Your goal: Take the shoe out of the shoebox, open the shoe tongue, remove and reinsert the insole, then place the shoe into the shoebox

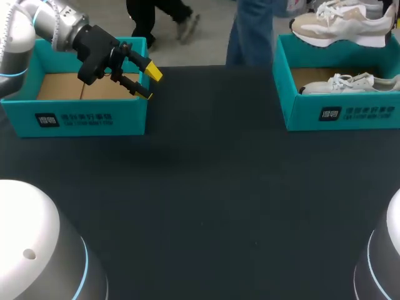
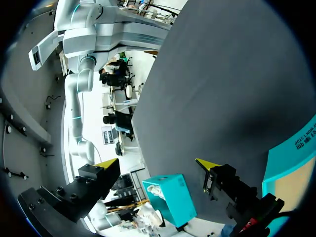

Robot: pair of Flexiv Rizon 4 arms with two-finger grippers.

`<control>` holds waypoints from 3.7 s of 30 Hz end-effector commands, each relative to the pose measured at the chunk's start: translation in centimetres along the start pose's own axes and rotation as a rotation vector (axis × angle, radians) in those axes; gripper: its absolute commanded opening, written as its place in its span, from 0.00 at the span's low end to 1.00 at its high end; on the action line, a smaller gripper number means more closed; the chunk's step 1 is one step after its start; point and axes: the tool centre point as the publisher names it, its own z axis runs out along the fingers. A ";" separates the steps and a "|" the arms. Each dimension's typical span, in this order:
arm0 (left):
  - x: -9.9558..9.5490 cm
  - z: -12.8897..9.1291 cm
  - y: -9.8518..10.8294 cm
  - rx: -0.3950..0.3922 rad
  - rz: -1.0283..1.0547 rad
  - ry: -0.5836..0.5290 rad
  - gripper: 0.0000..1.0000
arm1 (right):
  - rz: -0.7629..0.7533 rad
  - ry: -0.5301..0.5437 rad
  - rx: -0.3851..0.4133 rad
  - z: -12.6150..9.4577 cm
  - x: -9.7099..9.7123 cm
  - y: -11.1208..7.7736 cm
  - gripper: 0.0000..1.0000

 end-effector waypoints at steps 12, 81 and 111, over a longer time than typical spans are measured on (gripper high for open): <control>0.0 0.0 0.0 0.001 0.001 0.004 1.00 | 0.026 -0.039 -0.122 4.4 0.2 -1.7 0.00; 0.0 0.0 0.0 0.001 0.001 0.004 1.00 | 0.024 -0.025 -0.040 9.5 0.6 -1.8 1.00; 0.0 0.0 0.0 0.001 0.001 0.004 1.00 | -0.099 0.203 -0.073 -0.9 0.6 -13.3 1.00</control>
